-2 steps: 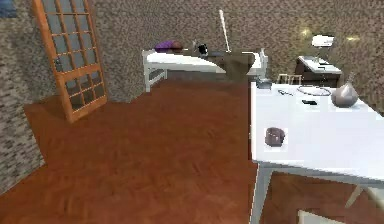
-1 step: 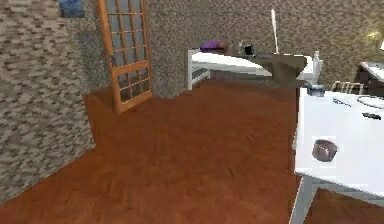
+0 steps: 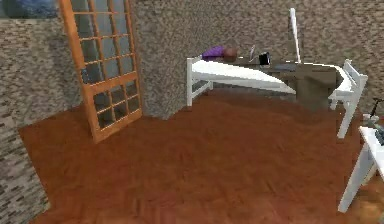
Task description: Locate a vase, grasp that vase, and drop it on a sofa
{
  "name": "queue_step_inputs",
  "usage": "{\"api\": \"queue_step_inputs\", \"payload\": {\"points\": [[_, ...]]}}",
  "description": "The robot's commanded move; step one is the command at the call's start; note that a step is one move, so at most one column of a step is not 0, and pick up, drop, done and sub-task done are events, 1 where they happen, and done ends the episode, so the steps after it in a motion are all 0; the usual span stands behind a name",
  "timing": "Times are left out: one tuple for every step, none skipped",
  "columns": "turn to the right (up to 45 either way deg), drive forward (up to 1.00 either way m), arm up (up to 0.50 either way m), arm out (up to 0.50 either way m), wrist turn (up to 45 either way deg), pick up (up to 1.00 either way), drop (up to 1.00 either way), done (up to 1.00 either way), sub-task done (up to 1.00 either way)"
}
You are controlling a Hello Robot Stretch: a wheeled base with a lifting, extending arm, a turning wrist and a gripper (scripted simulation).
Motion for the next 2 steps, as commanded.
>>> {"api": "queue_step_inputs", "payload": {"points": [[24.0, 0.0, 0.0, 0.0, 0.0, 0.0, 0.0, 0.0, 0.0], [0.0, 1.0, 0.0, 0.0, 0.0, 0.0, 0.0, 0.0, 0.0]]}}
